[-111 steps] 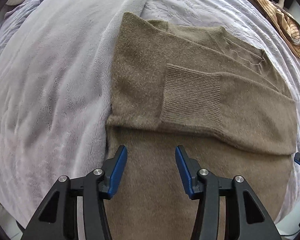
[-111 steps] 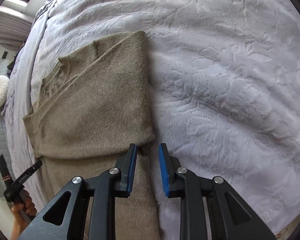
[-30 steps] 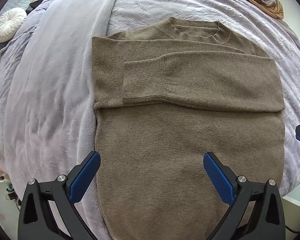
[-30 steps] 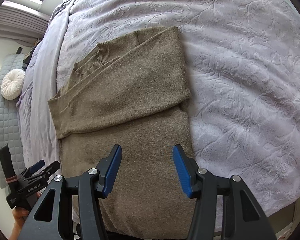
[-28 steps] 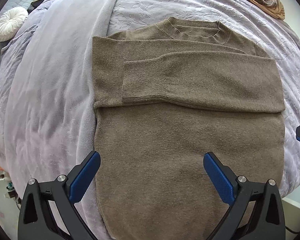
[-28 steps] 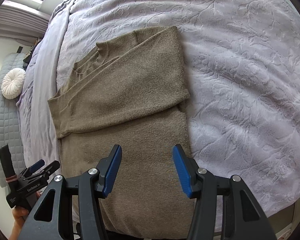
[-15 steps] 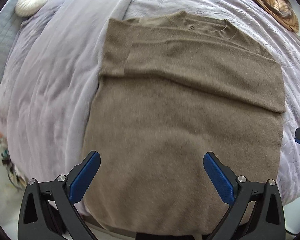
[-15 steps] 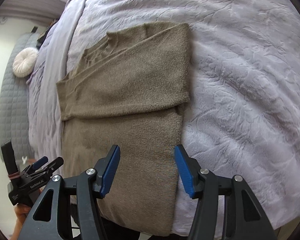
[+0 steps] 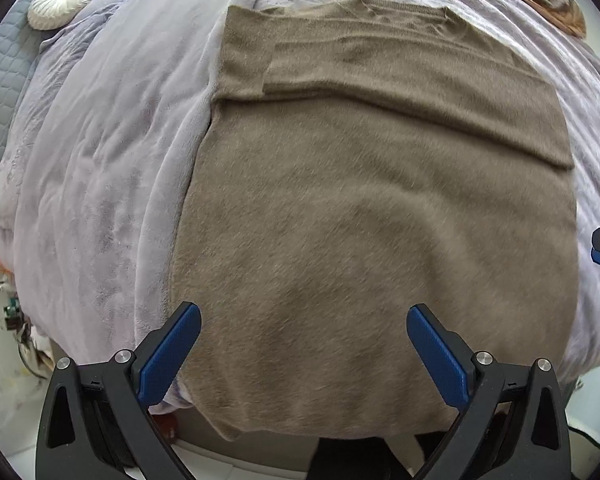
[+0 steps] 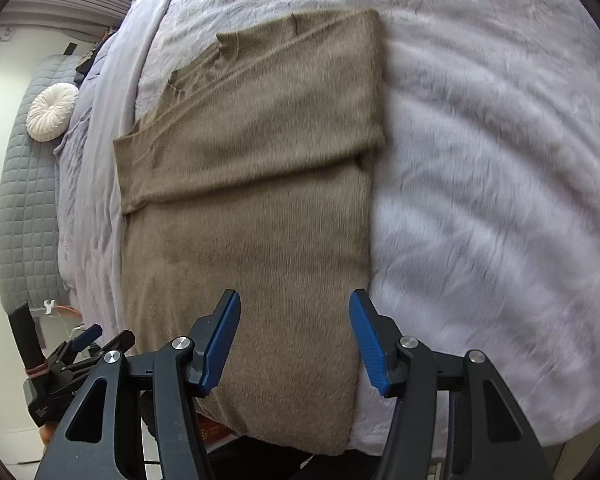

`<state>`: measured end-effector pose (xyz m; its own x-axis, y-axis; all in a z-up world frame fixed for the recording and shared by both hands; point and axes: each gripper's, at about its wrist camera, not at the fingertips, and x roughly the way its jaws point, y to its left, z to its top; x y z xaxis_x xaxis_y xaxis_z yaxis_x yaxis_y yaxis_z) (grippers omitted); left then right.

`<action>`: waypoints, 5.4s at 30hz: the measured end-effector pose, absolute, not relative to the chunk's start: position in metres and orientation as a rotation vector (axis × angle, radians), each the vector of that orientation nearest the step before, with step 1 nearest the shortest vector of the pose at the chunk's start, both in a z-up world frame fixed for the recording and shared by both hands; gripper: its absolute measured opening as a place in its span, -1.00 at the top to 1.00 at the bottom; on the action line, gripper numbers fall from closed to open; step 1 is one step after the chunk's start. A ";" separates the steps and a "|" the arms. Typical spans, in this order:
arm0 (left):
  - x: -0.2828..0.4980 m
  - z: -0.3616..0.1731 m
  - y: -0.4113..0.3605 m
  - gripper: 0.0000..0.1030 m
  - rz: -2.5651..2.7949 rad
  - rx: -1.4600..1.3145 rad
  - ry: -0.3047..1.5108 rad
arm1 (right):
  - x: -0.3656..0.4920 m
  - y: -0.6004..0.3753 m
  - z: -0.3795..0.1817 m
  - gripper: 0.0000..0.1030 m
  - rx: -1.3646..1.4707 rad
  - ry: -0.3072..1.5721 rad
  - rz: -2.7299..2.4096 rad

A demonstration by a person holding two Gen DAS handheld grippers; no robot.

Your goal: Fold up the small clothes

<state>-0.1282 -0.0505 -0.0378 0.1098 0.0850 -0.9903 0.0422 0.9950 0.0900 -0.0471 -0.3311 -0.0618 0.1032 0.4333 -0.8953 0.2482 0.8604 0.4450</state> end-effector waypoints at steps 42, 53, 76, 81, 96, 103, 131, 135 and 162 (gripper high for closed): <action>-0.179 -0.052 0.096 0.67 -0.382 -0.450 1.454 | -0.190 -0.287 -0.093 0.82 1.205 1.262 0.382; -0.052 -0.009 0.067 0.41 -0.189 -0.400 1.310 | -0.048 -0.317 -0.099 0.82 1.405 1.124 0.272; 0.008 -0.037 0.007 -0.74 -0.215 0.028 1.382 | 0.000 -0.320 -0.042 -0.16 0.188 1.365 0.199; 0.050 -0.069 -0.005 -0.74 -0.342 0.064 1.469 | -0.027 -0.256 -0.046 -0.16 -0.333 1.326 0.241; 0.073 -0.088 -0.010 0.64 -0.435 -0.023 1.488 | 0.001 -0.191 -0.065 0.78 -0.507 1.242 0.289; 0.059 -0.038 0.006 0.74 -0.432 -0.128 1.351 | 0.041 -0.300 -0.022 0.79 0.298 1.244 0.109; 0.164 -0.056 0.026 0.85 -0.076 -0.020 1.244 | 0.156 -0.399 -0.088 0.58 0.622 1.273 -0.186; 0.152 -0.041 0.023 0.85 -0.161 -0.050 1.231 | 0.141 -0.403 -0.063 0.59 0.642 1.197 -0.097; 0.063 -0.073 0.062 0.85 -0.113 -0.058 1.433 | 0.077 -0.397 -0.085 0.62 0.724 1.275 -0.103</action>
<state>0.0631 0.0624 -0.0730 0.1335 -0.1126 -0.9846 0.0425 0.9933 -0.1078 0.0767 -0.3968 -0.0852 0.3186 0.3150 -0.8940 0.4538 0.7773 0.4357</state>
